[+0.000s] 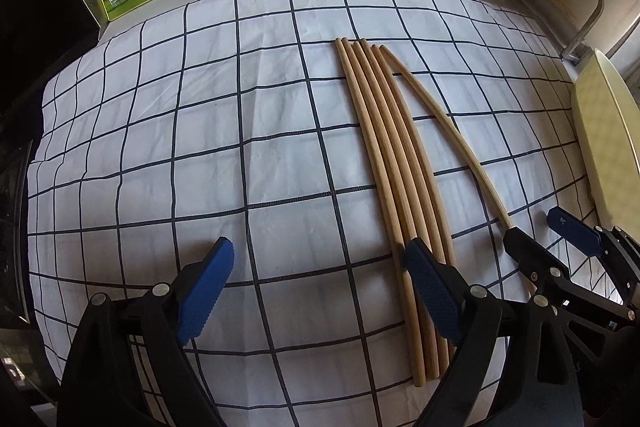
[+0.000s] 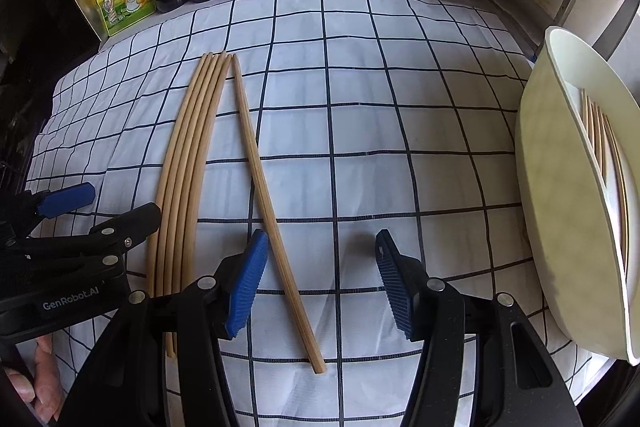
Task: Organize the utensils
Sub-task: 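Push a chopstick out from the row with the right tool, then grasp a chopstick with the left tool while the right tool grasps another, then carry both held chopsticks over the white basin, then open the left tool while the right tool opens, dropping chopsticks into basin, then move both open tools back over the chopstick row on the cloth, then push a chopstick out from the row with the right tool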
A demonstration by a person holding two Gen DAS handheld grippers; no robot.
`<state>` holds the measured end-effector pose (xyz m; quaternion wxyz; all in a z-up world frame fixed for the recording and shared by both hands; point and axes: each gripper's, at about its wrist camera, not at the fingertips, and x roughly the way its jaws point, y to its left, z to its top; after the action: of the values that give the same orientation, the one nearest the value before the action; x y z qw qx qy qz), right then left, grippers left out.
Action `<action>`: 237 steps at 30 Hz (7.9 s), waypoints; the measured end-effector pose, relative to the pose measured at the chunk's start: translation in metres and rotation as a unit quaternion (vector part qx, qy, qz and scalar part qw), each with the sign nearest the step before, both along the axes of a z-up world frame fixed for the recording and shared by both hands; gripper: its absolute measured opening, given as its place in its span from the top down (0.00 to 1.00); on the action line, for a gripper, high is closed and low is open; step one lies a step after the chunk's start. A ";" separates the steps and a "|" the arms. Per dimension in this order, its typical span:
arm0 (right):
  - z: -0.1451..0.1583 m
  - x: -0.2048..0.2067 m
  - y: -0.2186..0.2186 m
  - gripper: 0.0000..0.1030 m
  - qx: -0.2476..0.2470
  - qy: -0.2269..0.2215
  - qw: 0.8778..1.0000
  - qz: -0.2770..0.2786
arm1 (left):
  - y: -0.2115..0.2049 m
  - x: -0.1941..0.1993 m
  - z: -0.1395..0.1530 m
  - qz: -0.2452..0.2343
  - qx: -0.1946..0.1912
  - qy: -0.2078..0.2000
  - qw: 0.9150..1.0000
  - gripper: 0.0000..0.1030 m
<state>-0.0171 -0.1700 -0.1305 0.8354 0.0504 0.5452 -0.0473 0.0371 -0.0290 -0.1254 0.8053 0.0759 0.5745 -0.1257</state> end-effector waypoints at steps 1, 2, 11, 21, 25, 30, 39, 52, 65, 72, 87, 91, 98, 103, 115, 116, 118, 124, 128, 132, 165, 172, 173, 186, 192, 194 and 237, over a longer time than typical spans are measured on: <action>0.000 0.000 0.000 0.48 0.000 0.000 1.000 0.000 | -0.001 0.001 -0.001 0.001 0.004 0.000 1.000 0.14; 0.000 0.000 0.001 0.48 0.000 0.000 1.000 0.001 | -0.002 0.002 -0.002 0.002 0.007 0.002 1.000 0.13; -0.002 0.004 0.003 0.48 -0.004 -0.004 1.000 0.009 | 0.007 0.005 -0.009 0.014 0.021 0.004 1.000 0.09; -0.007 0.014 0.013 0.48 -0.029 -0.029 0.998 0.050 | 0.012 0.029 -0.011 0.024 0.015 -0.006 1.000 0.07; -0.007 0.014 0.019 0.61 -0.033 -0.031 0.996 0.073 | 0.008 0.028 -0.009 0.016 0.009 -0.012 1.000 0.13; -0.006 0.016 0.022 0.73 -0.025 -0.024 0.995 0.092 | -0.001 0.019 -0.001 -0.011 0.006 -0.019 1.000 0.41; -0.005 0.015 0.018 0.94 -0.005 -0.024 0.997 0.070 | 0.005 0.017 0.003 -0.015 -0.017 0.002 1.000 0.93; 0.045 -0.011 0.011 0.94 0.052 -0.070 0.995 0.046 | 0.002 -0.011 0.049 -0.035 -0.033 -0.028 0.998 0.93; 0.107 -0.054 -0.066 0.94 0.035 -0.125 0.992 -0.005 | -0.075 -0.035 0.108 -0.101 -0.064 -0.090 0.989 0.93; 0.116 -0.082 -0.141 0.94 0.032 -0.138 0.987 -0.075 | -0.147 -0.045 0.124 -0.160 -0.083 -0.098 0.979 0.93; 0.072 -0.105 -0.269 0.94 0.058 -0.111 0.970 -0.208 | -0.309 -0.050 0.098 -0.287 -0.067 -0.036 0.955 0.93; 0.060 -0.101 -0.277 0.94 0.067 -0.100 0.969 -0.216 | -0.334 -0.049 0.082 -0.302 -0.047 -0.025 0.952 0.93; 0.047 -0.100 -0.283 0.94 0.073 -0.081 0.970 -0.219 | -0.352 -0.044 0.065 -0.310 -0.031 -0.012 0.950 0.93; 0.049 -0.103 -0.286 0.93 0.067 -0.085 0.968 -0.225 | -0.349 -0.039 0.067 -0.297 -0.027 -0.024 0.954 0.49; 0.066 -0.112 -0.270 0.92 0.057 -0.099 0.972 -0.206 | -0.303 -0.042 0.095 -0.257 -0.043 -0.044 0.964 0.41; 0.067 -0.112 -0.265 0.92 0.056 -0.099 0.973 -0.200 | -0.299 -0.043 0.097 -0.254 -0.043 -0.046 0.965 0.40; 0.068 -0.111 -0.255 0.92 0.056 -0.101 0.975 -0.190 | -0.286 -0.045 0.102 -0.248 -0.041 -0.052 0.967 0.40; 0.074 -0.106 -0.219 0.92 0.058 -0.100 0.981 -0.155 | -0.238 -0.047 0.110 -0.213 -0.029 -0.069 0.974 0.38; 0.082 -0.101 -0.192 0.92 0.049 -0.100 0.986 -0.122 | -0.199 -0.045 0.107 -0.181 -0.024 -0.071 0.981 0.38; 0.086 -0.092 -0.164 0.89 0.044 -0.101 0.990 -0.091 | -0.159 -0.043 0.106 -0.148 -0.022 -0.071 0.986 0.38; 0.024 0.005 0.031 0.58 0.055 -0.030 0.996 0.065 | 0.057 -0.009 0.046 0.049 -0.014 -0.021 0.998 0.22; 0.013 0.013 0.043 0.50 0.028 -0.026 0.997 0.062 | 0.069 -0.006 0.036 0.068 -0.003 -0.012 0.998 0.16; 0.011 0.014 0.043 0.50 0.025 -0.024 0.998 0.060 | 0.069 -0.006 0.036 0.069 -0.001 -0.012 0.998 0.15; -0.002 0.013 0.042 0.48 0.003 -0.006 0.999 0.052 | 0.065 -0.011 0.031 0.065 -0.007 -0.004 0.998 0.15; -0.002 0.011 0.046 0.48 -0.016 -0.007 0.998 0.061 | 0.063 -0.010 0.032 0.062 -0.010 -0.006 0.998 0.15; -0.004 0.011 0.046 0.48 -0.020 -0.003 0.998 0.062 | 0.061 -0.010 0.033 0.059 -0.010 -0.007 0.998 0.15; -0.001 -0.001 -0.017 0.48 -0.009 -0.023 0.999 0.043 | -0.005 -0.012 0.004 0.031 0.001 -0.005 1.000 0.13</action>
<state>-0.0183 -0.1869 -0.1318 0.8493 0.0205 0.5273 -0.0145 0.0252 -0.0338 -0.1214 0.8118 0.0596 0.5723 -0.0997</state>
